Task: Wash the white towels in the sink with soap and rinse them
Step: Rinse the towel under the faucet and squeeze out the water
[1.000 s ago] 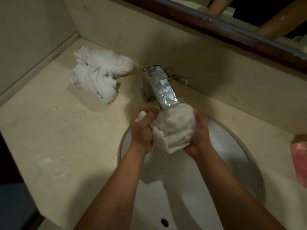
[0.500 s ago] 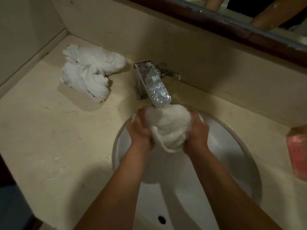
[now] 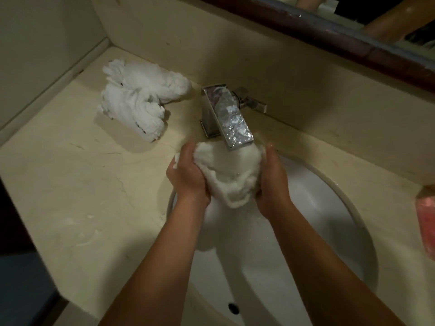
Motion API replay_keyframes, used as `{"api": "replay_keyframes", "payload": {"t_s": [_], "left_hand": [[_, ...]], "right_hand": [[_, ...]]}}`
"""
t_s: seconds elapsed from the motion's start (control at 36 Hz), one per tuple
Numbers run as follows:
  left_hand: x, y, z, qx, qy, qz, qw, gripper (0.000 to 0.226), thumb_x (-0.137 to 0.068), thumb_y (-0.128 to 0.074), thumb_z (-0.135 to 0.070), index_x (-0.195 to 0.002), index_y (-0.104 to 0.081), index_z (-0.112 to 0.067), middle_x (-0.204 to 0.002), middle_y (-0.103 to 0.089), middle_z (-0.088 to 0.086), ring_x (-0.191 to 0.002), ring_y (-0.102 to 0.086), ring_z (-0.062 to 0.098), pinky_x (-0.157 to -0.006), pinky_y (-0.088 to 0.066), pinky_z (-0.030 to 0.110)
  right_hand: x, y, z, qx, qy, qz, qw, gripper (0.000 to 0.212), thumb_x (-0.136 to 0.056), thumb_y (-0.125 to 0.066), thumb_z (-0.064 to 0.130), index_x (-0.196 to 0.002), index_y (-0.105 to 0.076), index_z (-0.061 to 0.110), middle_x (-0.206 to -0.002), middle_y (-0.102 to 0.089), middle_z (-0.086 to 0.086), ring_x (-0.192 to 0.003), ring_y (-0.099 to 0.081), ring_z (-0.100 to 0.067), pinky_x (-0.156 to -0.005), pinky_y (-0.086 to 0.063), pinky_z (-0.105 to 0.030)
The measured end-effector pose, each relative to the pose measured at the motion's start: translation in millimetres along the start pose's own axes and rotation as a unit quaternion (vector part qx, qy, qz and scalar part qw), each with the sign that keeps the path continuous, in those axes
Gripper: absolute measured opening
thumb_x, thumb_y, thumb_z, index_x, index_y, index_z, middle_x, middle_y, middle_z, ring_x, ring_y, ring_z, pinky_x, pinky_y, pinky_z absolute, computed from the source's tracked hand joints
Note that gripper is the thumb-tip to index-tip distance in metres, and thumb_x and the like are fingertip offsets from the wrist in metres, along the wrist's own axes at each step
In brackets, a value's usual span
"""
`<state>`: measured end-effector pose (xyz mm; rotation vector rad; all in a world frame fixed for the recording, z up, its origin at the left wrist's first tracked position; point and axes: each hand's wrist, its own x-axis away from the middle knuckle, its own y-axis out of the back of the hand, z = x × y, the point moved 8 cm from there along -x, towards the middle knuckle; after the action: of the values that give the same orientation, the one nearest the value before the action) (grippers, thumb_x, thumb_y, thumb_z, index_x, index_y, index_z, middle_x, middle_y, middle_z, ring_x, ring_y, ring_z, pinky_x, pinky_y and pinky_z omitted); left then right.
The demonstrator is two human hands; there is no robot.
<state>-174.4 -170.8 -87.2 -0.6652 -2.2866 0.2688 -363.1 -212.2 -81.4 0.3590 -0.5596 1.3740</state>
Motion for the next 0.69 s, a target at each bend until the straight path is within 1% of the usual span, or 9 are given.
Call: {"api": "replay_keyframes", "payload": {"t_s": [0.08,0.17,0.25,0.31,0.36,0.42,0.53,0.61,0.69], "left_hand": [[-3,3,-3,-0.005,-0.009,-0.002,1.000,0.028,-0.086,-0.086,-0.030,-0.086,-0.074,-0.005,-0.086,-0.074,0.019,-0.082,-0.073,0.033,-0.087,-0.061,0.055],[-1,5,-3,-0.051,-0.011,-0.002,0.999,0.054,-0.060,-0.093,-0.054,-0.078,-0.065,-0.012,-0.080,-0.069,0.013,-0.077,-0.069,0.027,-0.084,-0.062,0.054],[3,4,-1,-0.074,-0.015,0.011,0.997,0.064,-0.050,-0.093,-0.061,-0.077,-0.063,-0.012,-0.076,-0.069,0.010,-0.075,-0.068,0.026,-0.082,-0.062,0.051],[4,5,1,-0.082,-0.015,0.011,0.996,0.056,-0.060,-0.096,-0.052,-0.079,-0.066,-0.009,-0.073,-0.070,0.009,-0.074,-0.069,0.026,-0.083,-0.063,0.054],[3,8,5,-0.070,-0.006,-0.002,0.998,0.043,-0.073,-0.096,-0.037,-0.083,-0.070,-0.004,-0.076,-0.073,0.014,-0.076,-0.073,0.031,-0.084,-0.062,0.060],[2,9,7,-0.047,0.018,-0.010,0.999,0.036,-0.077,-0.094,-0.031,-0.085,-0.074,-0.002,-0.087,-0.077,0.020,-0.085,-0.077,0.039,-0.084,-0.063,0.062],[2,7,7,-0.022,0.046,-0.006,0.999,0.030,-0.083,-0.089,-0.024,-0.097,-0.078,0.000,-0.094,-0.080,0.020,-0.090,-0.079,0.040,-0.083,-0.065,0.055],[1,7,8,-0.040,0.036,0.003,0.999,0.041,-0.081,-0.091,-0.030,-0.100,-0.078,0.003,-0.097,-0.080,0.020,-0.094,-0.078,0.041,-0.088,-0.063,0.061],[-1,5,8,-0.059,0.015,0.014,0.998,0.040,-0.077,-0.094,-0.036,-0.089,-0.072,-0.005,-0.089,-0.076,0.017,-0.084,-0.074,0.034,-0.088,-0.061,0.065]], "right_hand": [[0,-10,-7,0.021,0.027,-0.004,0.999,0.072,-0.081,-0.053,0.085,-0.137,-0.065,0.042,-0.134,-0.072,0.010,-0.126,-0.067,-0.017,-0.114,-0.049,-0.052],[14,-15,-3,0.021,0.035,-0.018,0.999,0.062,-0.086,-0.056,0.081,-0.125,-0.074,0.036,-0.115,-0.079,0.009,-0.111,-0.074,-0.015,-0.106,-0.056,-0.048],[14,-14,-4,-0.003,0.018,-0.017,1.000,0.039,-0.099,-0.065,0.056,-0.089,-0.081,0.022,-0.089,-0.081,0.003,-0.086,-0.078,-0.014,-0.082,-0.062,-0.034],[12,-7,-4,-0.022,0.013,-0.039,0.999,0.034,-0.099,-0.070,0.037,-0.072,-0.075,0.017,-0.073,-0.075,0.003,-0.069,-0.069,-0.014,-0.064,-0.055,-0.029],[7,3,-9,-0.049,0.002,-0.065,0.997,0.024,-0.100,-0.066,0.016,-0.077,-0.073,0.013,-0.066,-0.069,0.003,-0.059,-0.062,-0.012,-0.053,-0.049,-0.021],[5,11,-13,-0.059,-0.018,-0.074,0.995,0.015,-0.101,-0.060,0.006,-0.094,-0.073,0.002,-0.075,-0.069,-0.002,-0.053,-0.062,-0.010,-0.047,-0.047,-0.018],[5,14,-23,-0.107,-0.058,-0.074,0.990,0.017,-0.096,-0.062,0.015,-0.082,-0.068,0.021,-0.085,-0.067,-0.005,-0.069,-0.065,-0.018,-0.054,-0.053,-0.026],[4,13,-21,-0.091,-0.048,-0.066,0.993,0.014,-0.093,-0.064,0.021,-0.082,-0.072,0.021,-0.081,-0.070,-0.003,-0.074,-0.068,-0.021,-0.056,-0.054,-0.028],[5,14,-17,-0.085,-0.046,-0.065,0.993,0.014,-0.092,-0.065,0.030,-0.088,-0.077,0.022,-0.092,-0.079,-0.007,-0.085,-0.073,-0.025,-0.072,-0.057,-0.036]]}}
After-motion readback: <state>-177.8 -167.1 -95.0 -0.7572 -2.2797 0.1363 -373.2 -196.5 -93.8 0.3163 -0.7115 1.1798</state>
